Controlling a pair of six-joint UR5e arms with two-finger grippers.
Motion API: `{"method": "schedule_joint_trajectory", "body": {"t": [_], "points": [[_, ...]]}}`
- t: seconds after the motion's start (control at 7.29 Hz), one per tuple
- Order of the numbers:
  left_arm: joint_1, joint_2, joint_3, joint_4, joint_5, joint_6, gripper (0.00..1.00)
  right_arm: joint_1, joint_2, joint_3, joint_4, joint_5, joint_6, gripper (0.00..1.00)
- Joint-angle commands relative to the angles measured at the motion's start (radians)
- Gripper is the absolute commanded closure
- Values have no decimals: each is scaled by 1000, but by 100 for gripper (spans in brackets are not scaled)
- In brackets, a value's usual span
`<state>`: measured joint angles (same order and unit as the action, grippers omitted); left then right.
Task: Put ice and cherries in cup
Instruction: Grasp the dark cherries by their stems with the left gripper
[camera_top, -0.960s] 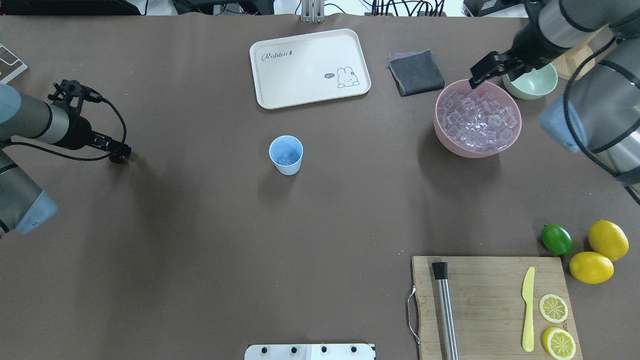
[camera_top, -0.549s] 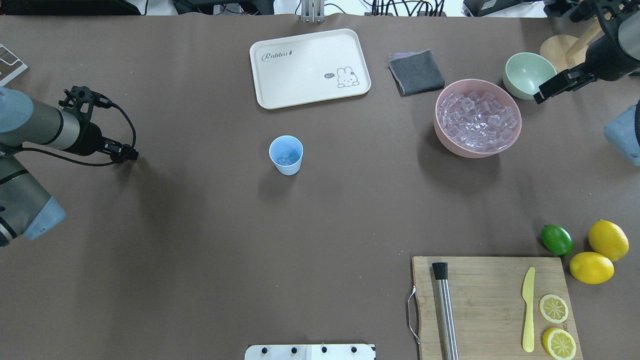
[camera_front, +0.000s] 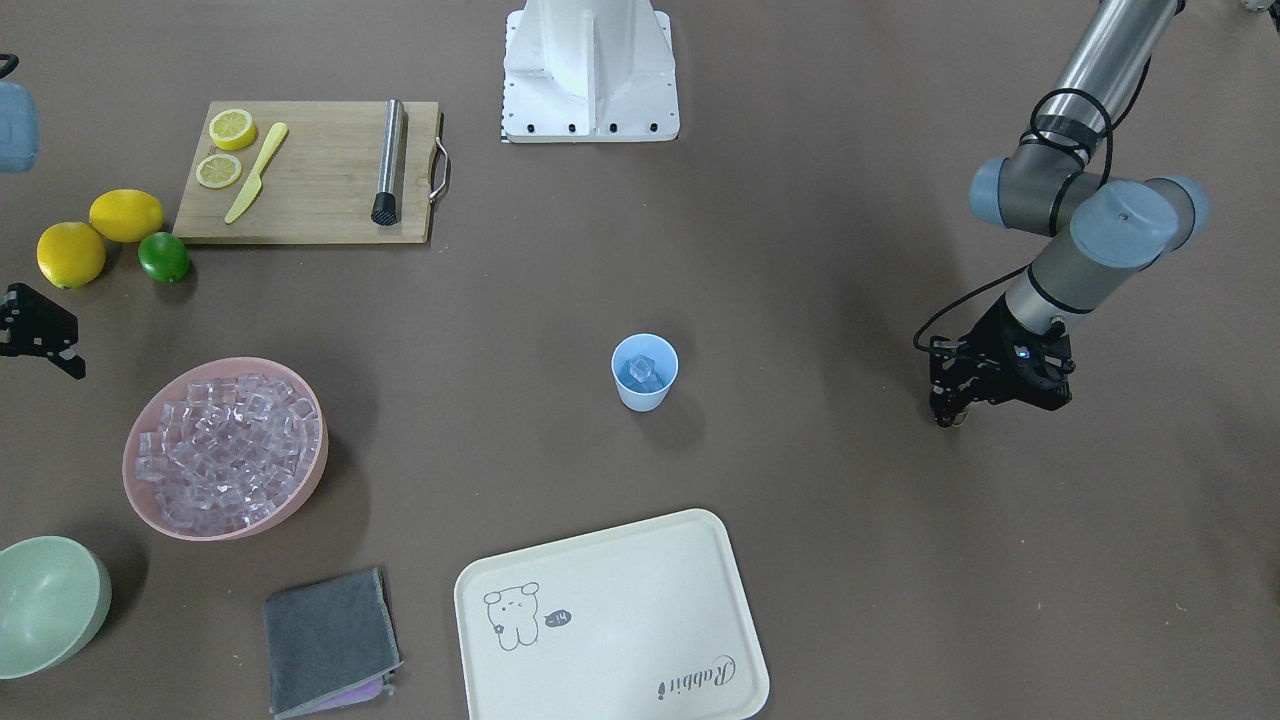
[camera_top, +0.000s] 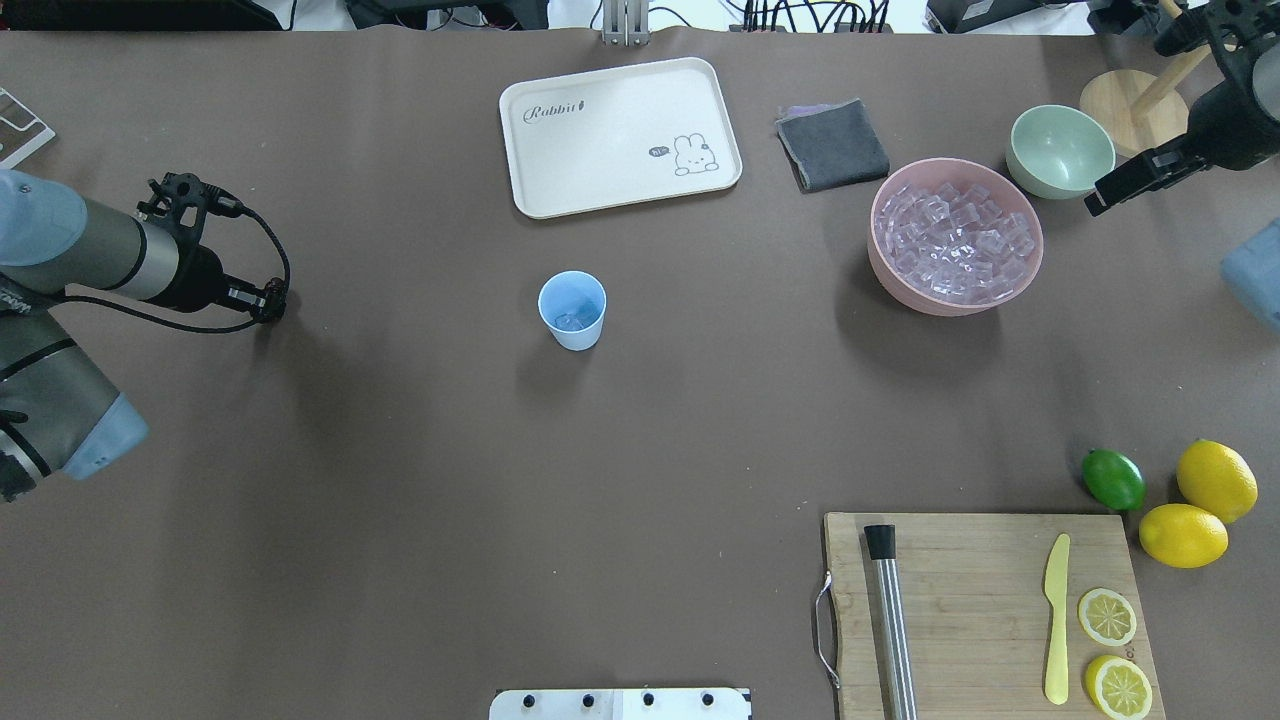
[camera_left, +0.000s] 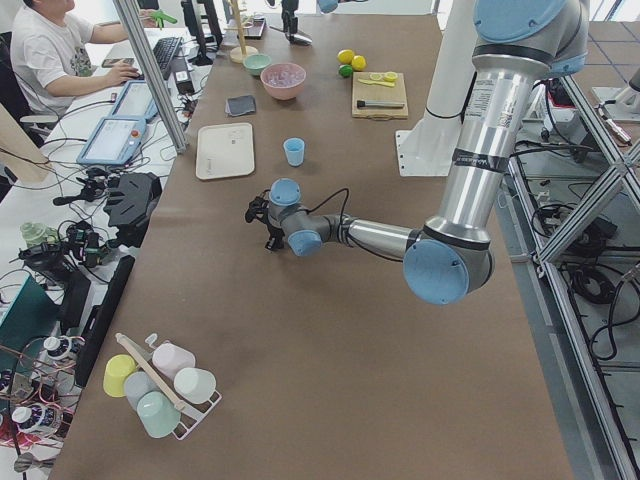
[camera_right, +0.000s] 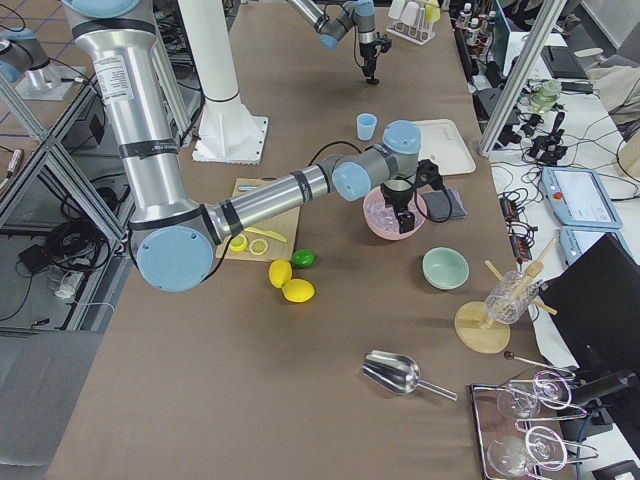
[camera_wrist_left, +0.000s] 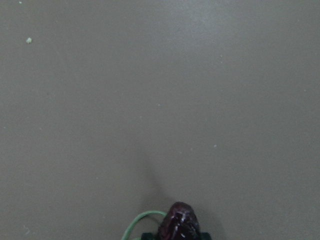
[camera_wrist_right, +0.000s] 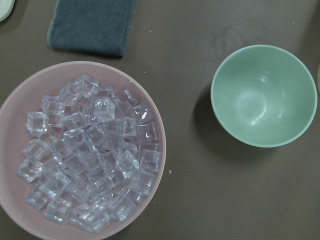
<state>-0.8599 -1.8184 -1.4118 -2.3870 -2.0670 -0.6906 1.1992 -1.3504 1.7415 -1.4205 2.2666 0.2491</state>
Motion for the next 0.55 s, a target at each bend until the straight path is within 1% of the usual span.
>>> {"method": "schedule_joint_trajectory", "body": {"t": [0.0,0.27,0.41], "points": [[-2,10,-48,0,-8,0,100,-21,8,-13,0,-22,6,2],[-4,-8,-105,15,-12,-47,100,-23,8,-14,2,-25,-2,2],[-11,-40,-139,20,-92,-73,100,-23,8,-37,0,-18,-40,3]]}}
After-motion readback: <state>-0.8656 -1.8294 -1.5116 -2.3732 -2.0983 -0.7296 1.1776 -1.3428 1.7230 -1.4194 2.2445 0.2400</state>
